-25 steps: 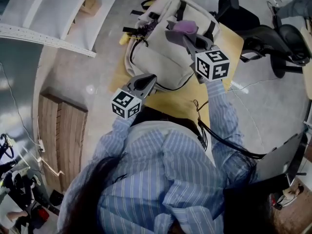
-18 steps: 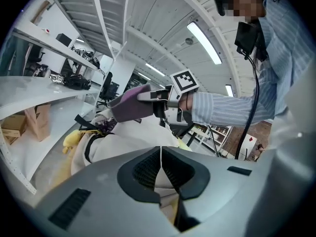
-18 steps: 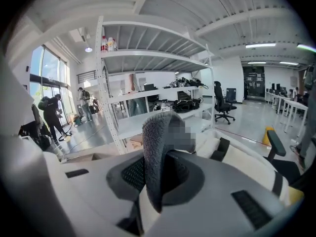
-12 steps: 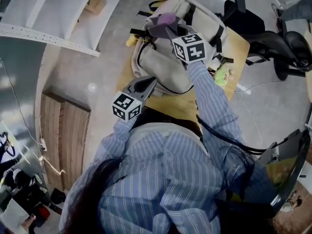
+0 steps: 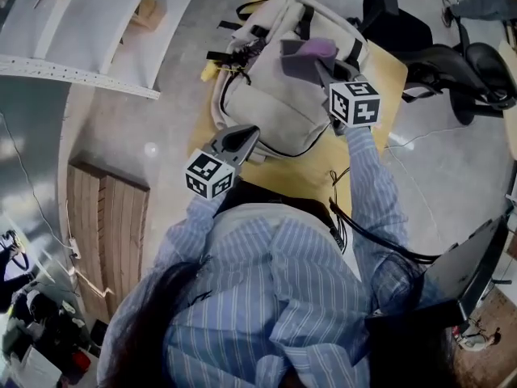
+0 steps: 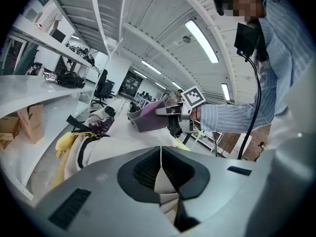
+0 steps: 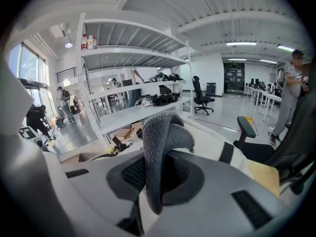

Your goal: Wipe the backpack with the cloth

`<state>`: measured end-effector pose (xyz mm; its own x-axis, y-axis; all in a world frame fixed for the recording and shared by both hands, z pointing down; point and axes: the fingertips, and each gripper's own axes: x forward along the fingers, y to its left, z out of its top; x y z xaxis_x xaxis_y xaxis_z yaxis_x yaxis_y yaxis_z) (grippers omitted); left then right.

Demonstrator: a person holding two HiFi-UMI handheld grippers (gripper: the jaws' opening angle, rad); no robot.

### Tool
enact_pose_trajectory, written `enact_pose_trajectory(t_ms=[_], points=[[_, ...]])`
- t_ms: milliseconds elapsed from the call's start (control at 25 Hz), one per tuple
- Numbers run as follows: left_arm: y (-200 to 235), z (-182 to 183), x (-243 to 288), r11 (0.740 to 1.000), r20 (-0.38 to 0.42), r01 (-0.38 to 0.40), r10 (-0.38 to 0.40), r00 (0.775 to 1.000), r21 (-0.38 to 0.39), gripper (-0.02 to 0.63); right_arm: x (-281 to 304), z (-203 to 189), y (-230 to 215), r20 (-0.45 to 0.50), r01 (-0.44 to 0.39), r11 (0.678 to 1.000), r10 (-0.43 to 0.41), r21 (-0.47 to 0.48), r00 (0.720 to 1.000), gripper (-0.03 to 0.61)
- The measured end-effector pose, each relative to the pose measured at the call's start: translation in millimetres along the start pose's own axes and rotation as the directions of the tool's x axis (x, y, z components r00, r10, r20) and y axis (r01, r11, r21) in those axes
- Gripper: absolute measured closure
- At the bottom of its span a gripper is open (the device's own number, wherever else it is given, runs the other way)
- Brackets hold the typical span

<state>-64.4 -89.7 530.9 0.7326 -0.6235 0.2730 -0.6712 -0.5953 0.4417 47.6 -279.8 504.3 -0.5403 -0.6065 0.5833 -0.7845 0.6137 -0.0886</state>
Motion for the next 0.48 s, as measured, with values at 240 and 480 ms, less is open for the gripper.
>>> enact_pose_trajectory(t_ms=[240,480], points=[[-9.5,7.3,18.4,0.999,-0.009,0.038,-0.038,0.999,0.013,0.601,-59.0,-36.6,-40.3,-0.034,0.076,0.996,-0.075,0.038,0.997,0.537],[-27.2,12.3,40.2,0.996,-0.02,0.086,-0.085,0.996,0.03,0.601,-116.1,-80.5,-77.7,-0.063,0.176,0.976,-0.169,0.131,0.984,0.537]])
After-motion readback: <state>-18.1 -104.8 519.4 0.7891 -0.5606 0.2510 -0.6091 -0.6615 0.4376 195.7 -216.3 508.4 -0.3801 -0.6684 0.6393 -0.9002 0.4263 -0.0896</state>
